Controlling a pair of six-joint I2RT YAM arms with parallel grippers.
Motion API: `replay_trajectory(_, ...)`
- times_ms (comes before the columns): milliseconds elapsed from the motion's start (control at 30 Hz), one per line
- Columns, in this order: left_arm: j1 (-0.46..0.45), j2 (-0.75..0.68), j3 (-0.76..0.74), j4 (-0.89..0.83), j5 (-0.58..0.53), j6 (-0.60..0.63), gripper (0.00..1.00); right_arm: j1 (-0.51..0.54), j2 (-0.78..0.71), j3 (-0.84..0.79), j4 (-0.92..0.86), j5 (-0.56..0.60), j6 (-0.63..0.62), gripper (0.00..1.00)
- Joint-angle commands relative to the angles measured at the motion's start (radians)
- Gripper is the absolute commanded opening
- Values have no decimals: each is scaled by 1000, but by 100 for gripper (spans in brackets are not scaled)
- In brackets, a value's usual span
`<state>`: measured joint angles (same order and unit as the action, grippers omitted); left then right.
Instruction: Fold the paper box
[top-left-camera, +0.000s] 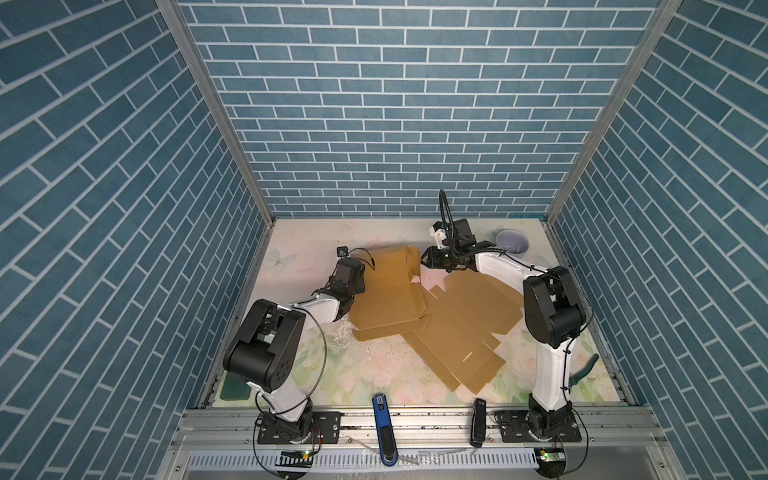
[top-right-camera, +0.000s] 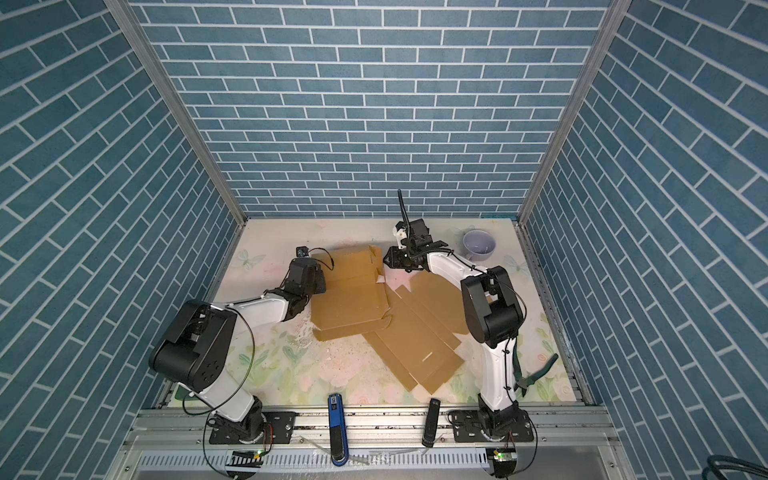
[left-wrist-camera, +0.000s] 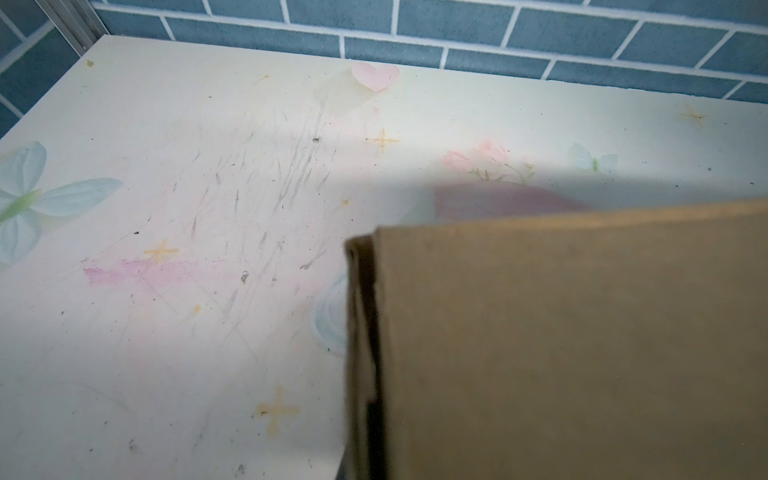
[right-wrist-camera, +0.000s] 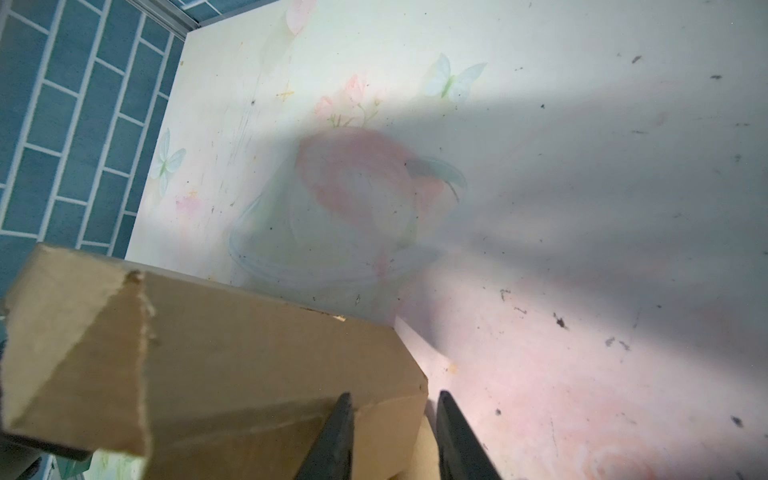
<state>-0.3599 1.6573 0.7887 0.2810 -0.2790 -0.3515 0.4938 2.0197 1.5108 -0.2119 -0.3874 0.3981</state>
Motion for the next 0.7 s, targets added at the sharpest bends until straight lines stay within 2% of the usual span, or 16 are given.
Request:
replay_trajectory(0,6,20,18,-32,31,-13,2,11,-52,-16,-22,-23,-59,34)
replay_trajectory(400,10,41,64,-59,111,23,2,34,-36,33,-68,-48,-125,34)
replay_trajectory(567,17,31,119,-170,129,16,2,37,-48,28,-83,-19,-110,34)
replay_trajectory(667,30,15,108,-180,138,-3,2,40,-63,-4,-61,-22,-87,35)
